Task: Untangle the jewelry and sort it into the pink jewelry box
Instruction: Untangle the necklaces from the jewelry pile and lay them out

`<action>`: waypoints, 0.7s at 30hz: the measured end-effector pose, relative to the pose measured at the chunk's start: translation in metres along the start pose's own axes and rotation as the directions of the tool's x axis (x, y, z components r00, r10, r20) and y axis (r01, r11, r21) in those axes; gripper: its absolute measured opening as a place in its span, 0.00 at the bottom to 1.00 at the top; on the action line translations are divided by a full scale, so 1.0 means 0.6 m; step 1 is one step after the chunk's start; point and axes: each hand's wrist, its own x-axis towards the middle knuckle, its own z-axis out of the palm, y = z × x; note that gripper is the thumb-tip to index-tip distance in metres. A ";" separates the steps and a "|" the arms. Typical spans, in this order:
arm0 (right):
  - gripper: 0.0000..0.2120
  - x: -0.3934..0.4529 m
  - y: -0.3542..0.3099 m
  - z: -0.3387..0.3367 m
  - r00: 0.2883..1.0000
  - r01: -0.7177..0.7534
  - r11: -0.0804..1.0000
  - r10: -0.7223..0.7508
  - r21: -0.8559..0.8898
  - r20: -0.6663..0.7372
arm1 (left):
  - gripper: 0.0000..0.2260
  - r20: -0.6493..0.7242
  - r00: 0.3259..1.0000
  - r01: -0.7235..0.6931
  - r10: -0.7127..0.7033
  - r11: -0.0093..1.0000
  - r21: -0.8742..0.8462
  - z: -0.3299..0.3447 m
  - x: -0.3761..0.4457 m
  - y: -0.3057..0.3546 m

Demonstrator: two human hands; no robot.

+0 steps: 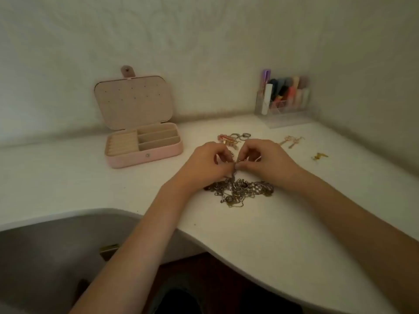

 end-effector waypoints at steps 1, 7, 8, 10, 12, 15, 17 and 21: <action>0.05 0.001 0.001 -0.002 1.000 -0.017 0.996 0.018 0.088 -0.020 | 0.05 0.020 1.000 0.016 -0.015 0.999 -0.033 -0.001 -0.001 0.001; 0.02 0.002 -0.005 -0.019 0.973 -0.193 0.722 0.226 0.664 0.037 | 0.05 -0.006 0.996 0.076 -0.085 0.917 -0.392 -0.007 0.001 0.009; 0.02 0.001 -0.006 -0.020 0.967 -0.216 0.668 0.245 0.712 0.063 | 0.07 -0.002 0.995 0.092 -0.103 0.893 -0.441 -0.008 0.001 0.010; 0.02 0.000 -0.010 -0.025 0.955 -0.248 0.567 0.280 0.785 0.099 | 0.09 0.018 0.991 0.125 -0.133 0.868 -0.481 -0.010 -0.002 0.016; 0.01 0.000 -0.013 -0.029 0.947 -0.256 0.459 0.296 0.851 0.125 | 0.09 0.011 0.988 0.136 -0.151 0.854 -0.501 -0.011 -0.004 0.018; 0.04 0.001 -0.016 -0.033 0.947 -0.235 0.259 0.279 0.937 0.161 | 0.09 -0.030 0.983 0.140 -0.178 0.858 -0.494 -0.009 -0.006 0.021; 0.08 0.001 -0.017 -0.036 0.945 -0.219 0.185 0.285 0.958 0.161 | 0.09 -0.075 0.980 0.135 -0.187 0.885 -0.445 -0.005 -0.006 0.021; 0.06 0.005 -0.011 -0.035 0.914 -0.201 0.260 0.397 0.945 0.085 | 0.06 -0.205 0.954 0.130 -0.221 0.916 -0.379 -0.003 -0.003 0.012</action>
